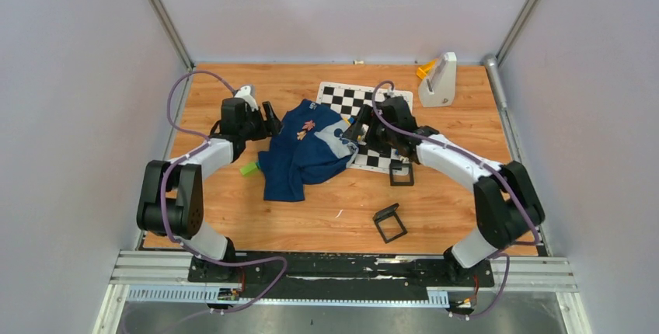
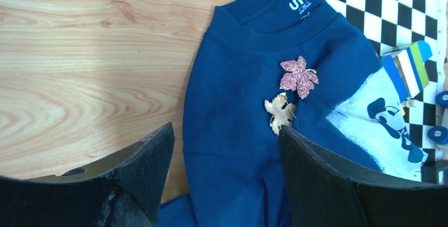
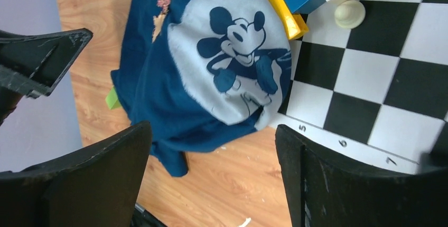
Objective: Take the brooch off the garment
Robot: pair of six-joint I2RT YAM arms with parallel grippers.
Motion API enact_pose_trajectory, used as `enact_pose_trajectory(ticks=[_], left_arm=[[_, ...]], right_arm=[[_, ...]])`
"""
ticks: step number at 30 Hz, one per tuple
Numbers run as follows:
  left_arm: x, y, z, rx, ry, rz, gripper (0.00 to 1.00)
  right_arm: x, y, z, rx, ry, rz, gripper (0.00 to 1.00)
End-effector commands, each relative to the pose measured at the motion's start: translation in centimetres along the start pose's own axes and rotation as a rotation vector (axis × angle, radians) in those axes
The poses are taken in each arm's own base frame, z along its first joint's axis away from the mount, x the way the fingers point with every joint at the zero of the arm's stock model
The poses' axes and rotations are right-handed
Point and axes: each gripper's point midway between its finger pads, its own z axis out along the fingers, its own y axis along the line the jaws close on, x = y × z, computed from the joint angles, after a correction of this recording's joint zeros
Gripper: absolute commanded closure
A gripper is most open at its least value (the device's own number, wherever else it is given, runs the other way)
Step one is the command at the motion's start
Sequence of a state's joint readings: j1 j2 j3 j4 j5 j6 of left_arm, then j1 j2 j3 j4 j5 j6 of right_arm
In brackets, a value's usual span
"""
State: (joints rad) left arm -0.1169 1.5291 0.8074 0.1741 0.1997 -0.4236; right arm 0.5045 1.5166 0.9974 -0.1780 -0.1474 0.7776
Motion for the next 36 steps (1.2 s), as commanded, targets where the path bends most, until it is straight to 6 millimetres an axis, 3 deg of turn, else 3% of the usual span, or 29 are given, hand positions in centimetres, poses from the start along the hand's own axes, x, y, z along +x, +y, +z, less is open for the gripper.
enact_pose_trajectory(ticks=[1,8,10,15,16,18,23,27,31,36], left_arm=[[-1.9,-1.0,0.5,0.043,0.012,0.049,0.22],[-0.9,-1.2,-0.6,0.042,0.075,0.050,0.23],[-0.2,-0.5,-1.0,0.009,0.100,0.048,0.23],[0.3,1.3,-1.6,-0.024,0.116,0.011,0.20],[0.7,1.5,-1.6,-0.023,0.124,0.001,0.18],[1.5,1.3,-1.3,0.006,0.134,-0.011,0.16],[2.4,-1.3,0.5,0.200,0.141,-0.071,0.16],[2.9,-0.9,0.8,0.171,0.168,-0.114,0.18],[5.4,-1.2,0.7,0.204,0.249,-0.176,0.20],[6.9,-3.2,1.8,0.316,0.214,-0.215,0.13]], right_arm=[[-1.6,2.2,3.1,-0.038,-0.017,0.023,0.15],[-0.3,0.4,6.9,0.030,0.031,0.036,0.24],[0.1,0.2,7.9,0.034,0.056,0.031,0.36],[0.7,0.1,7.8,0.030,0.085,-0.006,0.94],[0.5,0.1,7.3,0.033,0.071,-0.022,1.00],[0.2,0.0,6.4,0.029,0.056,-0.054,1.00],[-0.4,-0.4,4.1,0.011,0.053,-0.079,1.00],[-1.5,-0.2,2.0,-0.021,0.029,-0.079,1.00],[-2.7,0.4,-0.3,-0.039,-0.012,-0.103,1.00],[-2.9,0.6,-1.6,-0.051,-0.023,-0.118,1.00]])
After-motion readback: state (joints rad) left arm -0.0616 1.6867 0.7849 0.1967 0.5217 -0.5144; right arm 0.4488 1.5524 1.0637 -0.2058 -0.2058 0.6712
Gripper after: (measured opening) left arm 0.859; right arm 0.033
